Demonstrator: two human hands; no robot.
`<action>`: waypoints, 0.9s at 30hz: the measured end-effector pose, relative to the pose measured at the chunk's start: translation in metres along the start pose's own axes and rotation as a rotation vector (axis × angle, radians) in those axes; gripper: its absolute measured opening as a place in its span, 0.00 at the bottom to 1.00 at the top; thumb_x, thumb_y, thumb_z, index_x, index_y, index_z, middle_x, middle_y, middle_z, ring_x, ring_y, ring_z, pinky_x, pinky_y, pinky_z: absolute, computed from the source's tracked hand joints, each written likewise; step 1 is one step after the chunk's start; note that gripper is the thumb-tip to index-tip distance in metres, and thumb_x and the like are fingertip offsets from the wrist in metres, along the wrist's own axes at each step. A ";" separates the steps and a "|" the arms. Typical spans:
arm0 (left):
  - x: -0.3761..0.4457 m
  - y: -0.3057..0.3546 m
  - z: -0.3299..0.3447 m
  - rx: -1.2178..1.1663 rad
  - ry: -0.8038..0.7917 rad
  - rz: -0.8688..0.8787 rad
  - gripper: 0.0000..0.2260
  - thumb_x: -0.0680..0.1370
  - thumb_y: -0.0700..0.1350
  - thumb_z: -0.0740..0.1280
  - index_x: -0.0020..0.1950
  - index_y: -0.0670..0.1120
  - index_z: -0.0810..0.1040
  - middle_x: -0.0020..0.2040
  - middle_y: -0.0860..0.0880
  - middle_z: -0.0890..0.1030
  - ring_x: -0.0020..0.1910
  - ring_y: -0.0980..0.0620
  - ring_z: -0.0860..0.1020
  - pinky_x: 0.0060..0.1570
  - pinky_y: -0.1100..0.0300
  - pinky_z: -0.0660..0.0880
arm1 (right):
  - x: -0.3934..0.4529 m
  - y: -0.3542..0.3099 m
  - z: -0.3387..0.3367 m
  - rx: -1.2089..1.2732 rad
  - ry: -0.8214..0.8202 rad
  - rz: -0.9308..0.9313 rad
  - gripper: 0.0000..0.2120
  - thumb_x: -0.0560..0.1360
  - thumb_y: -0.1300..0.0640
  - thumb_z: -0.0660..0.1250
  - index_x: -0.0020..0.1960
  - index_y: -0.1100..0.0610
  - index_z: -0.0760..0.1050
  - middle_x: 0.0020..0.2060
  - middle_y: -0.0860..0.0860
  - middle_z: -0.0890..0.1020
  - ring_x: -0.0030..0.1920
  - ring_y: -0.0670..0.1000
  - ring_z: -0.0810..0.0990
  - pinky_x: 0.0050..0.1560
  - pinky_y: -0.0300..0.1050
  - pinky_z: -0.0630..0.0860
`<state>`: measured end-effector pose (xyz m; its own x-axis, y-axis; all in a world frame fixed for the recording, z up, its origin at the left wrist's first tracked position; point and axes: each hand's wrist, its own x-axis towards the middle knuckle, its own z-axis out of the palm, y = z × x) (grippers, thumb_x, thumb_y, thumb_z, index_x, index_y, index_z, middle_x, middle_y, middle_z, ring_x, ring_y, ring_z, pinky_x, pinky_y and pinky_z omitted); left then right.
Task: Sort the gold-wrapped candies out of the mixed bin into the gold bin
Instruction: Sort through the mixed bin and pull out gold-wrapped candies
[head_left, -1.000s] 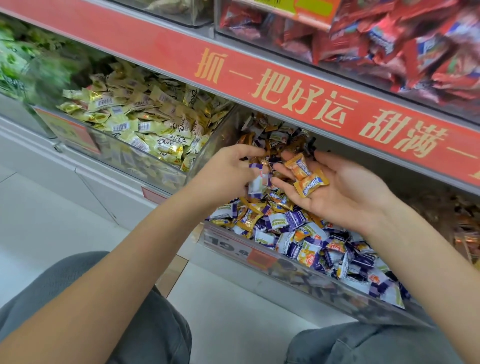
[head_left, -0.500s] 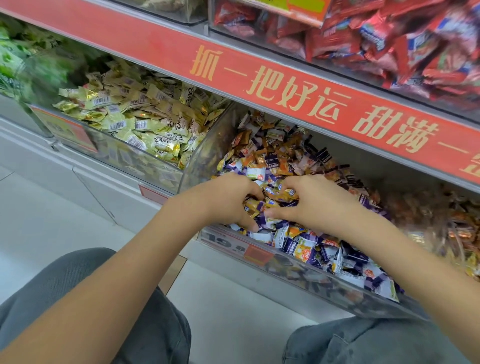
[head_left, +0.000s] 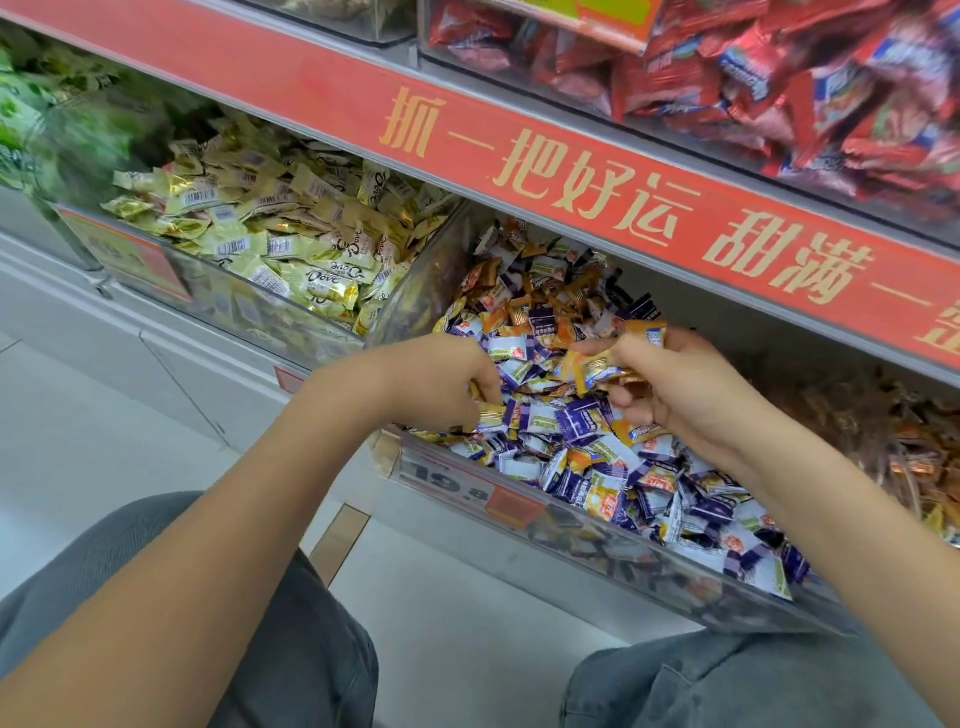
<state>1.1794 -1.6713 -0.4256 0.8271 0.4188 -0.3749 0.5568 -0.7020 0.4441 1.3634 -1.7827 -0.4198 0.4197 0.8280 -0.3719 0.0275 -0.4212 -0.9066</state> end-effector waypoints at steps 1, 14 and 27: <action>-0.002 0.000 -0.002 -0.020 -0.030 0.001 0.11 0.80 0.44 0.62 0.60 0.48 0.79 0.56 0.55 0.77 0.54 0.56 0.75 0.52 0.63 0.72 | -0.001 -0.001 0.001 0.104 -0.027 0.033 0.18 0.77 0.62 0.61 0.65 0.68 0.68 0.46 0.52 0.84 0.28 0.46 0.78 0.23 0.36 0.71; 0.009 -0.003 0.009 -0.001 0.050 0.065 0.06 0.72 0.44 0.74 0.44 0.45 0.80 0.43 0.52 0.79 0.33 0.66 0.72 0.29 0.73 0.65 | -0.018 -0.017 0.005 0.639 0.082 0.221 0.04 0.74 0.67 0.63 0.41 0.63 0.70 0.38 0.61 0.79 0.29 0.51 0.82 0.24 0.34 0.75; -0.006 0.002 -0.001 -0.657 0.224 0.124 0.15 0.73 0.31 0.70 0.55 0.47 0.77 0.56 0.53 0.80 0.48 0.57 0.82 0.47 0.47 0.80 | -0.043 -0.008 -0.011 0.756 0.093 0.216 0.01 0.73 0.66 0.62 0.44 0.63 0.70 0.29 0.57 0.79 0.29 0.48 0.80 0.25 0.32 0.75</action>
<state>1.1752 -1.6744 -0.4215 0.8442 0.5162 -0.1445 0.3301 -0.2884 0.8988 1.3552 -1.8195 -0.3947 0.4208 0.7079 -0.5672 -0.6732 -0.1754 -0.7184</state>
